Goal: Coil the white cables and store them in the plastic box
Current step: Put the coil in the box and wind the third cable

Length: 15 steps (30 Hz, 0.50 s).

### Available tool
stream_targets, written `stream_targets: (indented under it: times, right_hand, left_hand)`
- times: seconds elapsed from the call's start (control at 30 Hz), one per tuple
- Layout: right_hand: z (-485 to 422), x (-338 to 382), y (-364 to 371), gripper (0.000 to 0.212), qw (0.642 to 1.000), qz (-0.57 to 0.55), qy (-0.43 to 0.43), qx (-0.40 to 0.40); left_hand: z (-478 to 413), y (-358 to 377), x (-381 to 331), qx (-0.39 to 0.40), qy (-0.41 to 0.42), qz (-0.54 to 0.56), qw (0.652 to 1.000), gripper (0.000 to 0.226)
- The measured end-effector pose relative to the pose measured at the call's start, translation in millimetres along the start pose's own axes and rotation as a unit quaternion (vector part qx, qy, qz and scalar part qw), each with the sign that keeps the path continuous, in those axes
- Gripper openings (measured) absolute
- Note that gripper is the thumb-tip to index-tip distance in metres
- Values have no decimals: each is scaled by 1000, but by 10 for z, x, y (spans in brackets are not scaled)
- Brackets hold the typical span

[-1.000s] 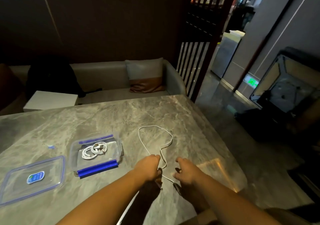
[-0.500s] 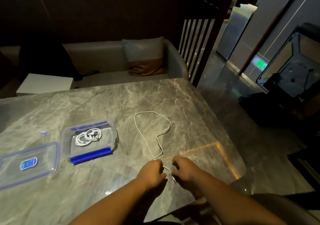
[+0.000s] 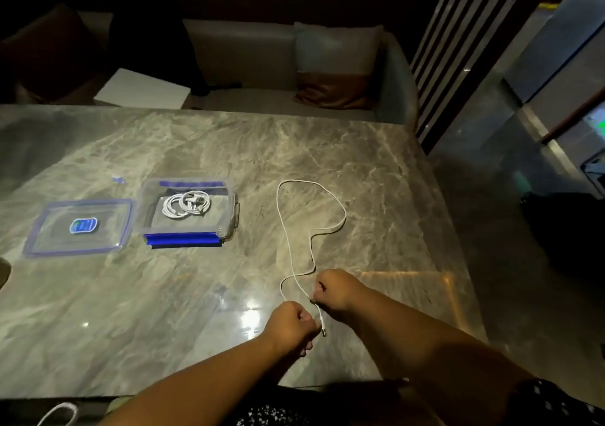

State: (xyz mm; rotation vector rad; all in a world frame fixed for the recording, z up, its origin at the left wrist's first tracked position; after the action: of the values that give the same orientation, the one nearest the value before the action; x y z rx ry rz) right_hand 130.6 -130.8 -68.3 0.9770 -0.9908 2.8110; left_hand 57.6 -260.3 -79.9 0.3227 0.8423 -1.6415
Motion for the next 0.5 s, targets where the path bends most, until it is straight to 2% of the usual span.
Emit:
stream_targets:
  times: [0.13,0.37,0.5]
  right_hand:
    - [-67,-25,84,37,1000,3,-3,3]
    - [-143,-95,167,29,999,-44,19,-21]
    - [-164,-127,142,28,993,-117,23,-8]
  left_hand:
    - [-54,91,14,-32,-22,21,999,24]
    - [-98,232,-3,-70,-23,-6,997,37]
    - [-67,242,10,-79,-28,70,994,38]
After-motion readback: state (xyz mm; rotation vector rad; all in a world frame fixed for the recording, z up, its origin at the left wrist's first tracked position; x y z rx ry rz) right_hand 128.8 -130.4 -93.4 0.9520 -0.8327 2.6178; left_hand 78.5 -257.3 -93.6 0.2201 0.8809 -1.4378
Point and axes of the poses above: each hand's wrist, its own z-axis away from the middle knuckle, its own y-axis out of the palm, x = y × z, the point moved 5 cm from there along -z, towards the middle knuckle, and after that the axes turned 15 degrees about -z, right-handed, at the moved point
